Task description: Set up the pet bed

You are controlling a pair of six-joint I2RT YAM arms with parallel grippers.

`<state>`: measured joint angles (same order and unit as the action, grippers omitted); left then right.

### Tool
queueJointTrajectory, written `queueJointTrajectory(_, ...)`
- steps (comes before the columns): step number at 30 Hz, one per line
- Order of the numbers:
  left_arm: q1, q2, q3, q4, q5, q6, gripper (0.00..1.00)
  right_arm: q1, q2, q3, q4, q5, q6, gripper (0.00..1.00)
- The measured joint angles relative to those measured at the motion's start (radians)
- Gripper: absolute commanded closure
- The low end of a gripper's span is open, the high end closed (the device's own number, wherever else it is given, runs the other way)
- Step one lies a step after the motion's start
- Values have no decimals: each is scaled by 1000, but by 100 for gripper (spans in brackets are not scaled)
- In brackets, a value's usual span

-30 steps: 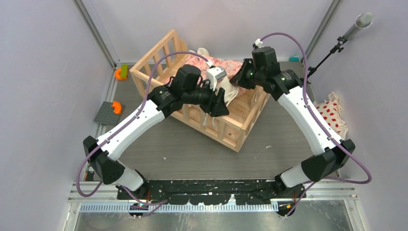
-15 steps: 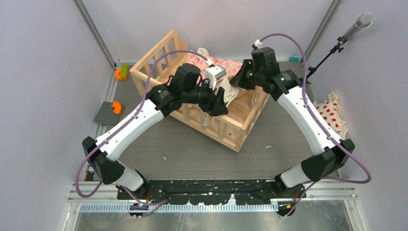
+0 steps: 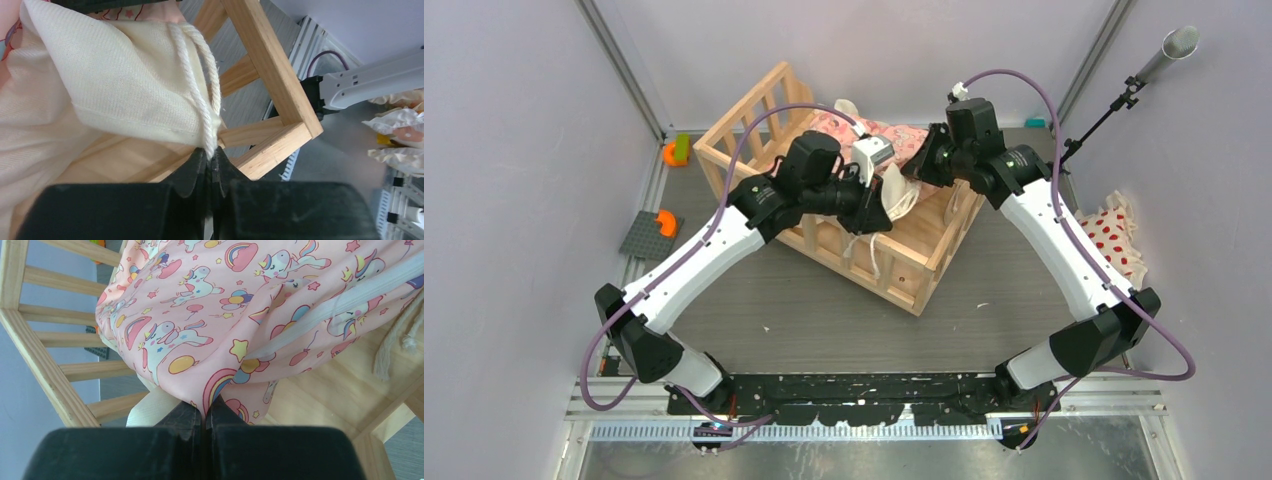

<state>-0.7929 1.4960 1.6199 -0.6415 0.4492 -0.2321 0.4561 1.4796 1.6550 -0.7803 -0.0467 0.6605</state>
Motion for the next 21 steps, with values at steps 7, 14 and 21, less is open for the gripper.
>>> queueJointTrajectory(7,0,34,68,2,20,-4,100,0,21,20,-5,5,-4,100)
queueJointTrajectory(14,0,119,174,25,21,-25,100,0,65,107,-11,42,-35,98)
queueJointTrajectory(21,0,201,265,75,-14,-77,100,-19,118,209,-11,78,-65,97)
